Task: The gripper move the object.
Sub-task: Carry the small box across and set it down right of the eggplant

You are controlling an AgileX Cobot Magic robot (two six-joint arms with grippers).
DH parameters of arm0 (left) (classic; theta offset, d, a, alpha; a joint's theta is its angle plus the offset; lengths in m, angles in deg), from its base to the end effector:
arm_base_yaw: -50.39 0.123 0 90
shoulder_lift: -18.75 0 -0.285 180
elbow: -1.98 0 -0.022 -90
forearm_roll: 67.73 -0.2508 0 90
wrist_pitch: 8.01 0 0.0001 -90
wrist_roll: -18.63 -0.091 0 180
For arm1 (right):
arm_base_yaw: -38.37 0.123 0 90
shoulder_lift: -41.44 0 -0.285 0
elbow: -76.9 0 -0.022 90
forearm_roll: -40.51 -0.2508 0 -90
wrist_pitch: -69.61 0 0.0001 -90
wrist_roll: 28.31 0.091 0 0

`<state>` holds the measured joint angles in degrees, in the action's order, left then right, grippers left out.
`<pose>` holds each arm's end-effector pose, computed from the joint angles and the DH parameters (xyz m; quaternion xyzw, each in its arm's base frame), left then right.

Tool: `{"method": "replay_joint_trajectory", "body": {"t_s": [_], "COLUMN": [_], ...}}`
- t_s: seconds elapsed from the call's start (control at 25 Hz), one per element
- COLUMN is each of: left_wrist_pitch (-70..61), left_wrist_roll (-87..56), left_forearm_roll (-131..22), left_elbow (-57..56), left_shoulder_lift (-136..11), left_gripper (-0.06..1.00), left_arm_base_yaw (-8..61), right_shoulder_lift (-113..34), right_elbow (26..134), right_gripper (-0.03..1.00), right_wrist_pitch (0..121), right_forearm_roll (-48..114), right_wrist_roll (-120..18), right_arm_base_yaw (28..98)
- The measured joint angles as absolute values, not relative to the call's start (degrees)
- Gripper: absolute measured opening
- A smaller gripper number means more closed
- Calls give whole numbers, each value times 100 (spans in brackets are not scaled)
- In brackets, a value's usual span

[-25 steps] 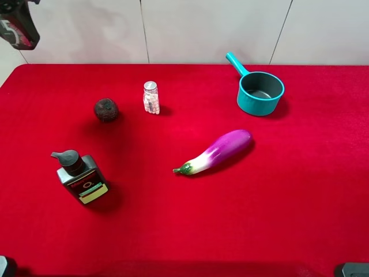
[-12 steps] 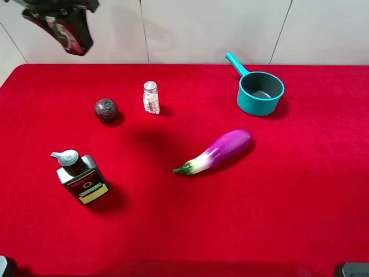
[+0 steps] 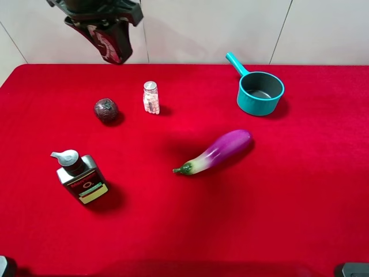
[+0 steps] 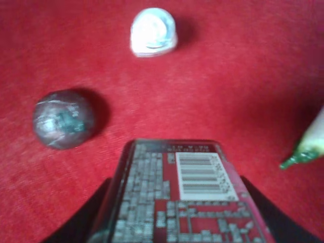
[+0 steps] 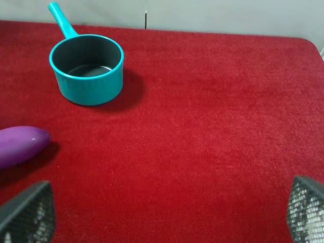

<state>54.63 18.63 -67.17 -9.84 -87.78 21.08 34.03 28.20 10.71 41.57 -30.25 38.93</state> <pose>0.3203 -0.1807 0.3135 0.2468 0.9490 -0.0542 0.1888 -0.0043 -0.0015 0.2793 -0.0182 0.8432 -0.0157 0.5371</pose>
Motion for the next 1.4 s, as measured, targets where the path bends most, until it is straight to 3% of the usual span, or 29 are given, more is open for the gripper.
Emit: {"method": "replay_joint_trajectory", "body": {"t_s": [0.68,1.4], "left_wrist_pitch": [5083,5438], "left_wrist_roll": [2032,2067], "left_forearm_roll": [-6717,-6712], "left_elbow": [-1019,-2343], "left_shoulder_lift": [-8807,-10351], "left_gripper": [44,44], "left_arm_base_yaw": [982,-574], "right_shoulder_lift": [3403,3403], "right_elbow": [2820,2820], "right_gripper": [69,69], "right_wrist_pitch": [1071,1071], "right_forearm_roll": [4157,4157], "right_wrist_roll": [-3025,-3025], "right_arm_base_yaw": [3893,3893]}}
